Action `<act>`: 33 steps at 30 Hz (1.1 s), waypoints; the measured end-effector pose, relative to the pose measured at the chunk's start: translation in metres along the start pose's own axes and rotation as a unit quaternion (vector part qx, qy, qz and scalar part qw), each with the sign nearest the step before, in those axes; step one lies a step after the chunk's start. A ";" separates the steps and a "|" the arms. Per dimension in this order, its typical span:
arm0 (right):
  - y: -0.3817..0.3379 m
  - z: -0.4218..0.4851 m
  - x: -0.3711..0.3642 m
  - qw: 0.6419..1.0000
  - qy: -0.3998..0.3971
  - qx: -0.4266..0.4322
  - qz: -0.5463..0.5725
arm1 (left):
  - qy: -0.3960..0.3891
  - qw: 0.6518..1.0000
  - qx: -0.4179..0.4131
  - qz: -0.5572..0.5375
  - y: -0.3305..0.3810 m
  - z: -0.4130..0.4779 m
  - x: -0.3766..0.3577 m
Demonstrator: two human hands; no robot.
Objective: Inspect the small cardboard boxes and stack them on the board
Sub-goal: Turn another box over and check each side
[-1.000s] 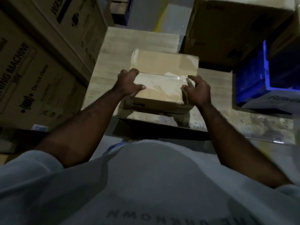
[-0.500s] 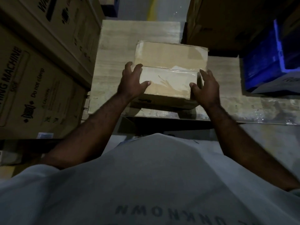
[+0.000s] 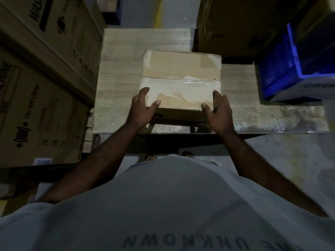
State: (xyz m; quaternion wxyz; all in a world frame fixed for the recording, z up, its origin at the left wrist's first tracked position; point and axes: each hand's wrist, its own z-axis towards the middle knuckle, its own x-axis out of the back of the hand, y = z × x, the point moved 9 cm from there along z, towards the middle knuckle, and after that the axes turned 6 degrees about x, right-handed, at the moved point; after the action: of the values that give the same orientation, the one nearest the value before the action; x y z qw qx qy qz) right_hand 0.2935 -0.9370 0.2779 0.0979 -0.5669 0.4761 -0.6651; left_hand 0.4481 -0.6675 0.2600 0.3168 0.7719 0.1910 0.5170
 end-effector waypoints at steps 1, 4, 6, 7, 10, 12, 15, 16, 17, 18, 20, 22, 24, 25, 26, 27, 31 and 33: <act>0.003 -0.001 -0.002 0.999 -0.011 0.003 0.033 | -0.002 1.000 0.000 -0.010 -0.002 0.000 -0.001; 0.010 -0.006 -0.006 0.995 -0.035 0.004 0.093 | -0.012 1.000 -0.017 -0.016 -0.007 -0.001 0.001; 0.014 -0.008 -0.007 0.994 -0.047 0.002 0.098 | -0.043 0.999 -0.014 -0.031 -0.013 -0.003 0.000; 0.015 -0.008 -0.008 0.993 -0.057 0.005 0.098 | -0.056 0.998 -0.011 -0.033 -0.016 -0.004 -0.001; 0.016 -0.008 -0.007 0.991 -0.099 0.025 0.081 | -0.056 0.998 -0.016 -0.011 -0.015 -0.005 0.003; 0.016 -0.004 0.000 0.993 -0.087 0.039 0.071 | -0.040 0.999 -0.024 0.000 -0.009 -0.004 0.008; 0.006 0.011 0.026 0.996 -0.018 0.058 0.068 | 0.031 0.999 -0.039 0.018 0.008 -0.002 0.026; -0.001 0.017 0.036 0.996 0.009 0.069 0.056 | 0.072 0.996 -0.047 0.024 0.018 -0.002 0.038; -0.009 0.022 0.048 0.995 0.038 0.079 0.038 | 0.112 0.992 -0.056 0.029 0.028 -0.001 0.050; -0.017 0.027 0.060 0.994 0.067 0.084 0.015 | 0.148 0.986 -0.066 0.035 0.041 -0.001 0.062; -0.033 0.035 0.082 0.989 0.124 0.079 -0.023 | 0.207 0.974 -0.080 0.052 0.067 0.004 0.083; -0.046 0.042 0.099 0.982 0.171 0.075 -0.038 | 0.246 0.965 -0.081 0.048 0.087 0.011 0.099; -0.057 0.049 0.104 0.979 0.185 0.077 -0.039 | 0.261 0.962 -0.072 0.043 0.098 0.019 0.108; -0.059 0.054 0.103 0.980 0.180 0.076 -0.045 | 0.262 0.962 -0.063 0.053 0.100 0.023 0.109; -0.058 0.058 0.100 0.981 0.169 0.071 -0.057 | 0.259 0.962 -0.053 0.068 0.102 0.025 0.108; -0.056 0.063 0.095 0.984 0.152 0.063 -0.072 | 0.247 0.964 -0.042 0.086 0.103 0.027 0.104; -0.049 0.072 0.077 0.989 0.101 0.050 -0.093 | 0.182 0.979 -0.018 0.086 0.093 0.032 0.076; -0.050 0.072 0.076 0.988 0.107 0.055 -0.092 | 0.183 0.981 -0.013 0.068 0.087 0.033 0.070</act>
State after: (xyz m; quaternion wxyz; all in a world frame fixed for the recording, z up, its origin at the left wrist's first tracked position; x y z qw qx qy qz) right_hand 0.3490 -0.9991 0.3585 0.0156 -0.5274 0.3924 -0.7534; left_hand 0.5031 -0.6968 0.3589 0.2509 0.6711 0.1865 0.6722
